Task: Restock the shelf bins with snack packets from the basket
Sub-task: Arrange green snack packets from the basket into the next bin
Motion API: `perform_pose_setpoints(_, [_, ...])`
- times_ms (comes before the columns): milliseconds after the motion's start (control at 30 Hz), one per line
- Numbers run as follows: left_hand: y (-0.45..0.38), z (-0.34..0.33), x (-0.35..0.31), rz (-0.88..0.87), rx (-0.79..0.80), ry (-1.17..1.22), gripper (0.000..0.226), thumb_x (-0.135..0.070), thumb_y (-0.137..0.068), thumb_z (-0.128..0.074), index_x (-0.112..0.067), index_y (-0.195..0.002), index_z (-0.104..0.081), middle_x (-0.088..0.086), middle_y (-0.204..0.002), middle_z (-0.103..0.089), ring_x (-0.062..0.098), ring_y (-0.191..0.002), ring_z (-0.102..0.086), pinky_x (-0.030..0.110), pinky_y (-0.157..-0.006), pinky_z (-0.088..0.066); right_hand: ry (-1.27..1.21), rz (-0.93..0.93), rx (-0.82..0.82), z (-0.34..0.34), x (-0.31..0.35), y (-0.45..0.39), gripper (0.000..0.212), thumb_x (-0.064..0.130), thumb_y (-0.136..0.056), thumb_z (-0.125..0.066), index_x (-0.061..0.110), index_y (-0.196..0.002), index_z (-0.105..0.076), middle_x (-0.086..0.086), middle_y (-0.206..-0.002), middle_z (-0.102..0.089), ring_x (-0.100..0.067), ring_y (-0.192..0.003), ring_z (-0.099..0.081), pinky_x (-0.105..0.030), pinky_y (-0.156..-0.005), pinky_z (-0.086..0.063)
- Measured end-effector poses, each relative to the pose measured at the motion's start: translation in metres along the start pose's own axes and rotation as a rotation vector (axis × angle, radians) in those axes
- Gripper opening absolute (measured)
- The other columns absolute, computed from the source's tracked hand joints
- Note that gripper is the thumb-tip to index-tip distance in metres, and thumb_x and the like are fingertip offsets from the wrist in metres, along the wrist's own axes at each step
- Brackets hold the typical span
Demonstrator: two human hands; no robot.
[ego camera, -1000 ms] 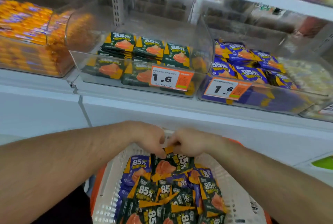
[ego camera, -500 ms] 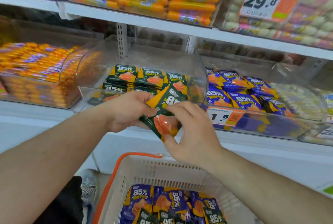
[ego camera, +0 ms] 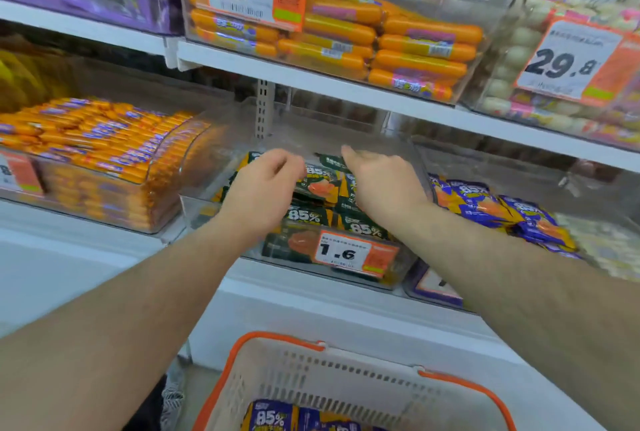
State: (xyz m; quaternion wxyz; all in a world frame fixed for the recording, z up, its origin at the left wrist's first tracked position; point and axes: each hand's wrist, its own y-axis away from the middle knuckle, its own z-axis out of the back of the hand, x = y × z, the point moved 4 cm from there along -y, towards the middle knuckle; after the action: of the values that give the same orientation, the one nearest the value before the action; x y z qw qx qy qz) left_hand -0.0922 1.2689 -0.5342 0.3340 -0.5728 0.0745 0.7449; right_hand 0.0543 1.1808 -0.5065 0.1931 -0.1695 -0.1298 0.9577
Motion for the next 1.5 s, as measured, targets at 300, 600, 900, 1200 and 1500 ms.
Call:
perform_pose_setpoints(300, [0.001, -0.007, 0.019, -0.193, 0.097, -0.660, 0.032, -0.041, -0.101, -0.038, -0.024, -0.086, -0.060, -0.006, -0.075, -0.059, 0.018, -0.073, -0.052, 0.029, -0.062, -0.035, 0.085, -0.263, 0.508, -0.084, -0.033, -0.046, 0.030, 0.017, -0.094, -0.051, 0.010, -0.120, -0.065, -0.016, -0.131, -0.060, -0.035, -0.120, -0.056, -0.041, -0.101, -0.045])
perform_pose_setpoints(600, [0.003, -0.010, 0.024, -0.331, 0.125, -0.788, 0.037, -0.041, -0.100, -0.036, -0.025, -0.067, -0.040, -0.006, -0.062, -0.047, 0.020, -0.066, -0.052, 0.028, -0.054, -0.030, -0.057, -0.266, 0.629, -0.099, -0.026, -0.056, 0.048, 0.035, -0.090, -0.053, 0.009, -0.130, -0.056, -0.014, -0.129, -0.058, -0.031, -0.112, -0.058, -0.034, -0.089, -0.052])
perform_pose_setpoints(900, [0.001, -0.012, 0.025, -0.346, 0.116, -0.795, 0.034, -0.041, -0.101, -0.034, -0.025, -0.073, -0.045, -0.006, -0.062, -0.049, 0.019, -0.063, -0.053, 0.028, -0.056, -0.035, -0.126, -0.301, 0.702, -0.097, -0.025, -0.056, 0.069, 0.029, -0.084, -0.055, 0.012, -0.149, -0.038, -0.014, -0.149, -0.041, -0.030, -0.130, -0.045, -0.037, -0.100, -0.045])
perform_pose_setpoints(1200, [0.002, -0.013, 0.025, -0.362, 0.096, -0.798, 0.037, -0.040, -0.100, -0.034, -0.023, -0.068, -0.041, -0.005, -0.061, -0.048, 0.018, -0.062, -0.053, 0.027, -0.054, -0.033, -0.200, -0.219, 0.488, -0.091, -0.008, -0.070, 0.062, 0.046, -0.083, -0.059, 0.035, -0.143, -0.047, -0.001, -0.147, -0.049, -0.026, -0.134, -0.043, -0.051, -0.119, -0.017])
perform_pose_setpoints(1500, [0.001, -0.013, 0.026, -0.363, 0.090, -0.795, 0.041, -0.041, -0.100, -0.034, -0.024, -0.062, -0.032, -0.006, -0.059, -0.046, 0.015, -0.058, -0.048, 0.027, -0.051, -0.028, -0.260, -0.141, 0.503, -0.101, 0.005, -0.075, 0.049, 0.058, -0.093, -0.051, 0.047, -0.141, -0.046, 0.000, -0.151, -0.045, -0.029, -0.136, -0.040, -0.046, -0.115, -0.027])
